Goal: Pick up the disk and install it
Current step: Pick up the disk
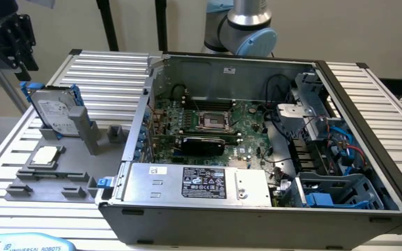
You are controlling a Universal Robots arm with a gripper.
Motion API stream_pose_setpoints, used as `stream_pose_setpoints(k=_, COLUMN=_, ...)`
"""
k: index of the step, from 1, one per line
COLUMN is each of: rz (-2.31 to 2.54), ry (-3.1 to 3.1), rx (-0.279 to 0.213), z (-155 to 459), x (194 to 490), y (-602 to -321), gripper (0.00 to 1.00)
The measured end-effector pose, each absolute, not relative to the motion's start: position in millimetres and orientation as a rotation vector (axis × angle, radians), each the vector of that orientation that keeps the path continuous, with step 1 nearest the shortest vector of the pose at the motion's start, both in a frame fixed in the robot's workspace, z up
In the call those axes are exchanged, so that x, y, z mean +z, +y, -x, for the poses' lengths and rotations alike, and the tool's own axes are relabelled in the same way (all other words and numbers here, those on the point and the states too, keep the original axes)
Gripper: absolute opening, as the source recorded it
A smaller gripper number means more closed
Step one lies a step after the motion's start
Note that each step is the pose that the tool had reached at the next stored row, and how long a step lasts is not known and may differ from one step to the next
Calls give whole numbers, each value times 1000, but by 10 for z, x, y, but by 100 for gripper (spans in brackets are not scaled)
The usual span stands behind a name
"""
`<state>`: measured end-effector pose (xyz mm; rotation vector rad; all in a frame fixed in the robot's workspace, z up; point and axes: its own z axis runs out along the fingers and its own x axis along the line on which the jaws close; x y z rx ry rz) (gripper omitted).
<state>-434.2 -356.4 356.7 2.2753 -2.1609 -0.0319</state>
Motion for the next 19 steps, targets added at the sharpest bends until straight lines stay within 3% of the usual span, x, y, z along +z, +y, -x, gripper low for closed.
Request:
stream_pose_setpoints(k=2, rz=-2275, ry=-2161, rx=-32, z=4339, x=3563, y=-3564, gripper=47)
stream_pose_setpoints(k=4, rz=-2275, ry=-2161, rx=-32, z=4336, x=3557, y=-3564, gripper=47)
stream_pose_setpoints(k=5, rz=-2275, ry=-2161, rx=-32, z=4336, x=3551, y=-3564, gripper=54)
stream_pose_setpoints(k=19, rz=-2244, ry=-2197, rx=-35, z=4318, x=3335, y=-3569, gripper=54)
